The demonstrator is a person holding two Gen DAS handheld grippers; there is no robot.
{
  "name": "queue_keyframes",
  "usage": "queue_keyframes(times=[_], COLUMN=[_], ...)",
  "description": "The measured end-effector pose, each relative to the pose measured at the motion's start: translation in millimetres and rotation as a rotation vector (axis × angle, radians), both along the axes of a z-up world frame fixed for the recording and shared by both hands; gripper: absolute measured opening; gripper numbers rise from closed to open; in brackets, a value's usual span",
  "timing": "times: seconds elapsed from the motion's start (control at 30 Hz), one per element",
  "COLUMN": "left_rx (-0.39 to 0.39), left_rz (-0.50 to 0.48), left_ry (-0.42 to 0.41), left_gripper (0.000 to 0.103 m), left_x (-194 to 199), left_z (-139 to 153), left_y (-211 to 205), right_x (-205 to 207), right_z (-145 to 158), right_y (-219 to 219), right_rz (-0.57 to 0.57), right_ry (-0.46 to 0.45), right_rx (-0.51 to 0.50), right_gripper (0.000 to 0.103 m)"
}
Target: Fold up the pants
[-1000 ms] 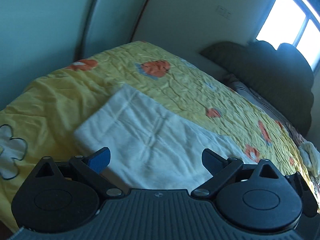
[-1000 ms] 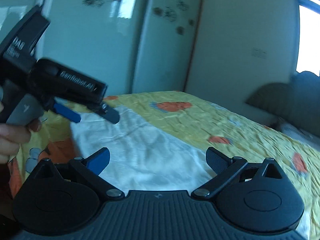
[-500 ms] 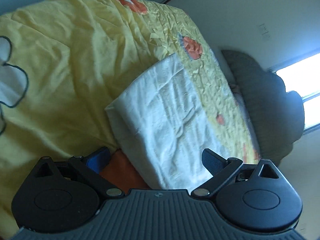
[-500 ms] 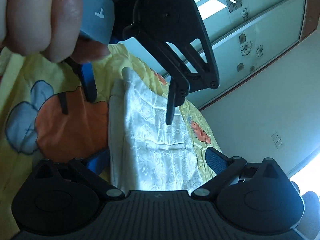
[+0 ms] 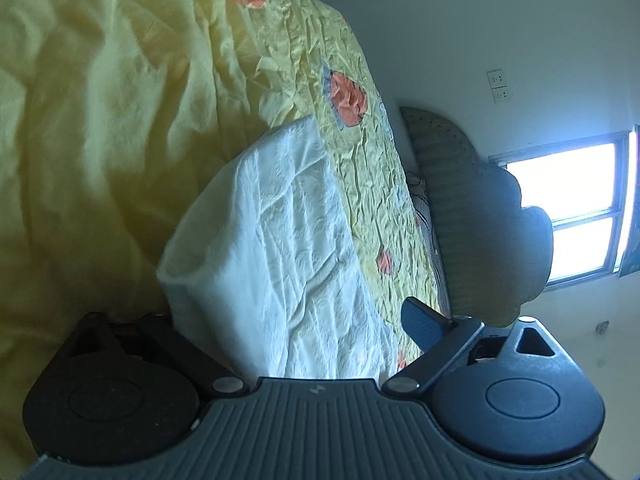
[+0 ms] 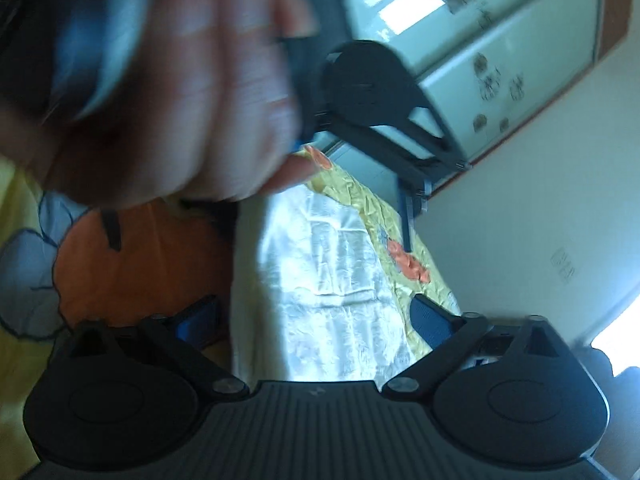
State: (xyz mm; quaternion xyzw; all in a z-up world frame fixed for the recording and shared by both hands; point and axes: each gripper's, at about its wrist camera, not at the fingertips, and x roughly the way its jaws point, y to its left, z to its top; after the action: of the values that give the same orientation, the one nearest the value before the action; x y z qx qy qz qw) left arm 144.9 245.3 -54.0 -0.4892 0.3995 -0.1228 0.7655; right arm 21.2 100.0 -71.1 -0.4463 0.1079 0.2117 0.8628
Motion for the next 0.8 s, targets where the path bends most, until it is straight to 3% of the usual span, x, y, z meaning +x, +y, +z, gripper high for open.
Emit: queue_keyframes(times=[0.03, 0.1, 0.17, 0.23, 0.27, 0.33, 0.43, 0.5, 0.57, 0.63, 0.67, 0.7, 0.8], left_rx=[0.017, 0.044, 0.079, 0.128, 0.154, 0.222, 0.310, 0.411, 0.556, 0.653, 0.679, 0.696, 0.728], left_rz=[0.002, 0.005, -0.003, -0.010, -0.013, -0.010, -0.001, -0.006, -0.022, -0.031, -0.040, -0.052, -0.100], left_ry=[0.005, 0.016, 0.027, 0.032, 0.032, 0.036, -0.005, -0.038, -0.126, -0.217, -0.267, -0.317, -0.425], left_gripper=[0.082, 0.072, 0.059, 0.042, 0.037, 0.014, 0.014, 0.013, 0.013, 0.013, 0.013, 0.013, 0.013], left_x=[2, 9, 14, 16, 16, 15, 6, -1, -14, -29, -36, -44, -60], left_z=[0, -2, -2, -1, 0, 2, 11, 25, 52, 81, 94, 106, 133], left_y=[0, 1, 2, 2, 1, -2, -10, -24, -49, -78, -92, -106, -151], right_x=[2, 1, 2, 16, 29, 54, 100, 117, 116, 113, 113, 115, 115], right_z=[1, 8, 33, 62, 73, 79, 54, 36, 46, 65, 73, 82, 101], right_y=[0, -2, -20, -47, -60, -71, -74, -75, -85, -107, -116, -125, -155], right_rz=[0.005, 0.058, 0.120, 0.133, 0.098, 0.003, -0.151, -0.149, -0.144, -0.140, -0.158, -0.176, -0.166], right_ry=[0.032, 0.127, 0.293, 0.411, 0.431, 0.405, 0.455, 0.523, 0.525, 0.477, 0.460, 0.452, 0.456], right_rx=[0.007, 0.023, 0.161, 0.360, 0.438, 0.488, 0.439, 0.424, 0.481, 0.615, 0.687, 0.742, 0.875], right_gripper=[0.042, 0.039, 0.041, 0.042, 0.043, 0.045, 0.046, 0.047, 0.050, 0.053, 0.064, 0.069, 0.069])
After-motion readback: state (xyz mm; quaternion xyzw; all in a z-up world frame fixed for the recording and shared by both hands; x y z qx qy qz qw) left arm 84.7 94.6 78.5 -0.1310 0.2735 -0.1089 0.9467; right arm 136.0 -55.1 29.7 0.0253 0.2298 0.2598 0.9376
